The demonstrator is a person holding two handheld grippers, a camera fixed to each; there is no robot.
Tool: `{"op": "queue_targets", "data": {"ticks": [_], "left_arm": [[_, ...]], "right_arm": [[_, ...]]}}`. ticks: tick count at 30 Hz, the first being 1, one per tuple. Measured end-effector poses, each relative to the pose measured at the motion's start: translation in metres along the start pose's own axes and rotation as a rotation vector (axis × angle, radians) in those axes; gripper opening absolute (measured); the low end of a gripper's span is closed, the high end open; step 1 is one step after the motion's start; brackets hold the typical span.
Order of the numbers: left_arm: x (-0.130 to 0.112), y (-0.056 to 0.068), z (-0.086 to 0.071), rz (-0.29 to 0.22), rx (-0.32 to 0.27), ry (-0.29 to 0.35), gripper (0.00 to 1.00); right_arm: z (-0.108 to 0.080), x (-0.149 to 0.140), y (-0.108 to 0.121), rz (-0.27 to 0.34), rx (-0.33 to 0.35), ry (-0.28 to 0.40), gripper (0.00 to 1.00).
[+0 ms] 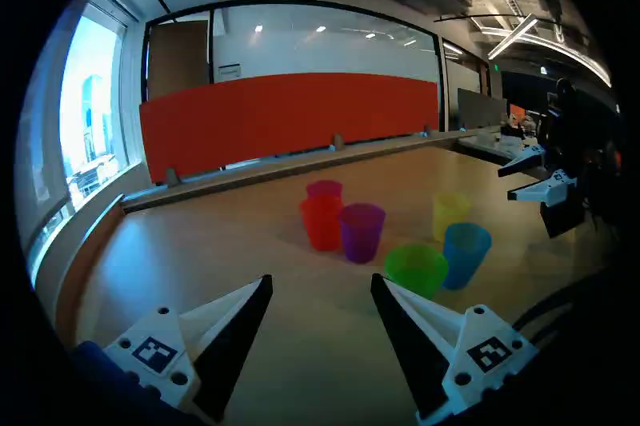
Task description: Pour water
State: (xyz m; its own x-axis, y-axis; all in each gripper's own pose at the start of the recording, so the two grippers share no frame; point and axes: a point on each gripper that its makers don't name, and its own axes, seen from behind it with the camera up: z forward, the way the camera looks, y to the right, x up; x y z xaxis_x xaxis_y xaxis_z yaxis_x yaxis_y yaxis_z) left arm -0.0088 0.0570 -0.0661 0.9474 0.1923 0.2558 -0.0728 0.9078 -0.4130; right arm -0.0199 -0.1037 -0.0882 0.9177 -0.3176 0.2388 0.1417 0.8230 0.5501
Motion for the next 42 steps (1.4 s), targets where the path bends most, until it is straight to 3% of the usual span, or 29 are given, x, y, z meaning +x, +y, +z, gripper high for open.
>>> {"op": "queue_targets", "data": {"ticks": [9, 17, 25, 32, 42], "left_arm": [[0.033, -0.016, -0.004, -0.002, 0.089, 0.118, 0.91], [0.057, -0.027, -0.009, -0.092, 0.145, 0.22, 0.91], [0.067, -0.034, -0.015, -0.124, 0.188, 0.285, 0.91], [0.063, -0.036, -0.015, -0.151, 0.206, 0.301, 0.91], [0.074, -0.036, -0.014, -0.144, 0.216, 0.335, 0.91]], "right_arm": [[-0.009, 0.021, 0.035, 0.005, -0.183, 0.101, 1.0], [-0.018, 0.045, 0.062, 0.04, -0.307, 0.19, 1.0], [-0.025, 0.059, 0.09, 0.103, -0.434, 0.253, 1.0], [-0.03, 0.061, 0.109, 0.149, -0.511, 0.292, 1.0], [-0.037, 0.078, 0.125, 0.213, -0.563, 0.37, 1.0]]}}
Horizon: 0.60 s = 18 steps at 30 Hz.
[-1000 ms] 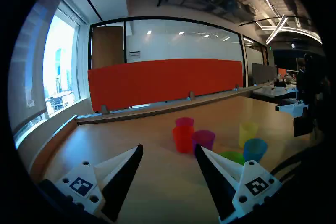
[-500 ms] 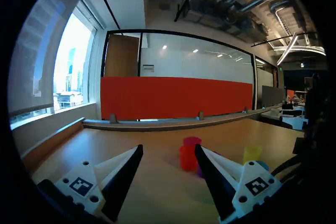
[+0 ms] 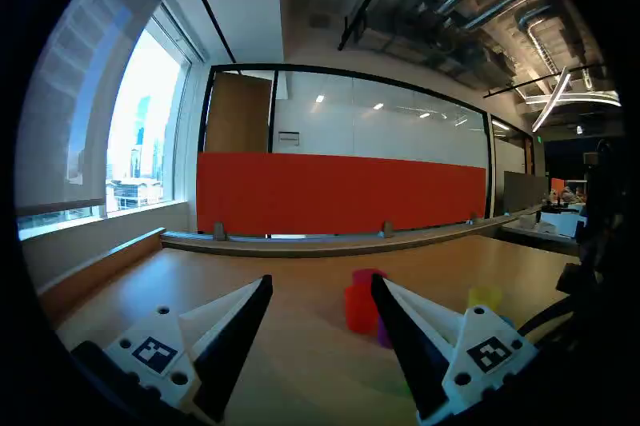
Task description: Pour water
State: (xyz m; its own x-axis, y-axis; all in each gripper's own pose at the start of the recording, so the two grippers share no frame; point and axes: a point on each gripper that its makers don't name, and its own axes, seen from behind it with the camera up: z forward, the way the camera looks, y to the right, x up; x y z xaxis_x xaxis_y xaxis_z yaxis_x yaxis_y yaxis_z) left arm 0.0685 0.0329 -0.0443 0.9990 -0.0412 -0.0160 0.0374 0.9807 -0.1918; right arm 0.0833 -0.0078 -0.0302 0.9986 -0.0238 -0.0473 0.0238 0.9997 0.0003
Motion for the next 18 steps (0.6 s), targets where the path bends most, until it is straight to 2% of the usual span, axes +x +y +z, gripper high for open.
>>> {"op": "queue_targets", "data": {"ticks": [18], "left_arm": [[0.0068, 0.0016, 0.008, 0.013, 0.019, 0.046, 0.91]], "right_arm": [[0.0069, -0.0019, -0.0021, -0.01, -0.018, 0.015, 1.0]]}}
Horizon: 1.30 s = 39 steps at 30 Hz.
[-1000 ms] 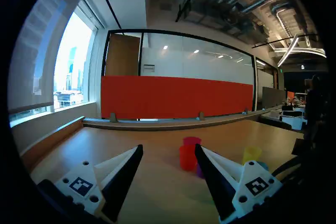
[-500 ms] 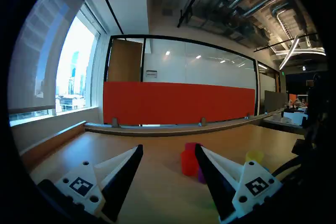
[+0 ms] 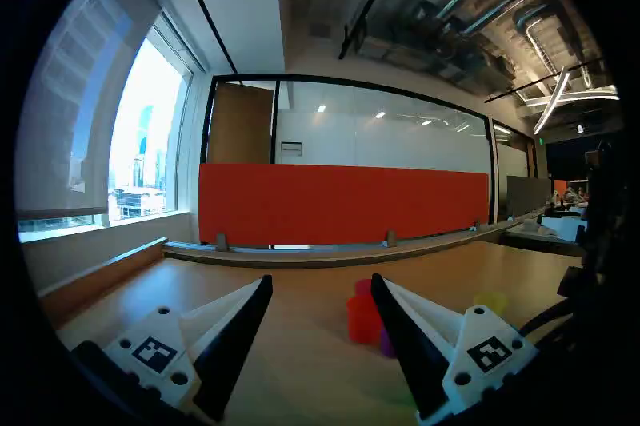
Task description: Pour water
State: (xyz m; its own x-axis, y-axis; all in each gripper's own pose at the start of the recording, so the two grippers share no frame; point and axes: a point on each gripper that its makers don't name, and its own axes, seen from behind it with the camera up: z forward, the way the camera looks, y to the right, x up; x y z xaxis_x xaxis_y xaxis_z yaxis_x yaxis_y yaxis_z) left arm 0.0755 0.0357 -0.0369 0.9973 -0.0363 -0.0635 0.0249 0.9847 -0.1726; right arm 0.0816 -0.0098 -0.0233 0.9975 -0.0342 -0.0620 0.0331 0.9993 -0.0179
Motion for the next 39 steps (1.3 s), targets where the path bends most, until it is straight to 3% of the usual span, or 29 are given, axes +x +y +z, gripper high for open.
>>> {"op": "queue_targets", "data": {"ticks": [5, 14, 19, 26, 39], "left_arm": [[-0.001, -0.006, 0.002, 0.001, 0.038, 0.007, 0.91], [-0.01, -0.028, -0.001, -0.022, 0.139, 0.017, 0.91], [-0.02, -0.035, -0.001, -0.009, 0.181, 0.01, 0.91], [-0.03, -0.037, 0.0, 0.027, 0.214, 0.011, 0.91], [-0.048, -0.043, 0.011, 0.038, 0.218, 0.008, 0.91]], "right_arm": [[0.002, -0.002, -0.001, -0.001, 0.004, -0.011, 1.0], [0.007, -0.009, 0.0, -0.005, -0.002, -0.046, 1.0], [0.008, -0.012, 0.004, 0.013, -0.016, -0.072, 1.0], [0.009, -0.009, 0.005, -0.002, -0.029, -0.08, 1.0], [0.009, -0.019, 0.001, -0.017, -0.034, -0.109, 1.0]]}}
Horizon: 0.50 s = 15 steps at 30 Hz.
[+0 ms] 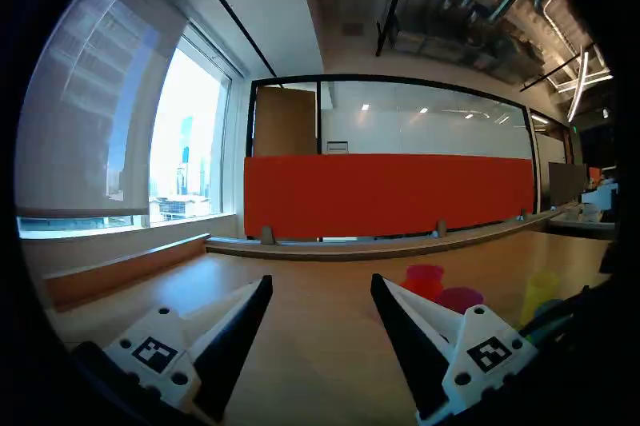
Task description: Pour water
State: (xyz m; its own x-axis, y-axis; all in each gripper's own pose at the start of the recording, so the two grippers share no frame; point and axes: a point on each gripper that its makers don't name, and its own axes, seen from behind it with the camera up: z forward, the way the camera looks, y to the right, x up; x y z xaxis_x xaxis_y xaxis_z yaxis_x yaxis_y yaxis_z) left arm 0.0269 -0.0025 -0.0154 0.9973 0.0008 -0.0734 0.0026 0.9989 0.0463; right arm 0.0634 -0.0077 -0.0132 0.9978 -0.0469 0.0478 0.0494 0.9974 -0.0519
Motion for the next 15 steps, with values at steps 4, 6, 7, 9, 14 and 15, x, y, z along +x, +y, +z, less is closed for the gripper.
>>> {"op": "queue_targets", "data": {"ticks": [4, 6, 7, 9, 14, 15], "left_arm": [[-0.006, -0.001, 0.004, -0.006, -0.001, -0.005, 0.91], [-0.009, -0.002, 0.005, -0.009, -0.002, -0.011, 0.91], [-0.011, -0.002, 0.005, -0.011, -0.002, -0.013, 0.91], [-0.014, -0.003, 0.006, -0.013, -0.004, -0.018, 0.91], [-0.019, -0.004, 0.008, -0.008, -0.005, -0.028, 0.91], [-0.021, -0.004, 0.009, -0.007, -0.004, -0.031, 0.91]], "right_arm": [[0.001, 0.001, -0.001, -0.003, -0.001, -0.001, 1.0], [0.001, 0.001, -0.001, -0.004, -0.001, -0.002, 1.0], [0.001, 0.001, -0.001, -0.004, -0.001, -0.002, 1.0], [0.002, 0.0, -0.001, -0.004, -0.002, -0.003, 1.0], [0.002, -0.001, -0.003, -0.005, 0.002, -0.005, 1.0], [0.003, -0.001, -0.004, -0.006, 0.003, -0.005, 1.0]]}}
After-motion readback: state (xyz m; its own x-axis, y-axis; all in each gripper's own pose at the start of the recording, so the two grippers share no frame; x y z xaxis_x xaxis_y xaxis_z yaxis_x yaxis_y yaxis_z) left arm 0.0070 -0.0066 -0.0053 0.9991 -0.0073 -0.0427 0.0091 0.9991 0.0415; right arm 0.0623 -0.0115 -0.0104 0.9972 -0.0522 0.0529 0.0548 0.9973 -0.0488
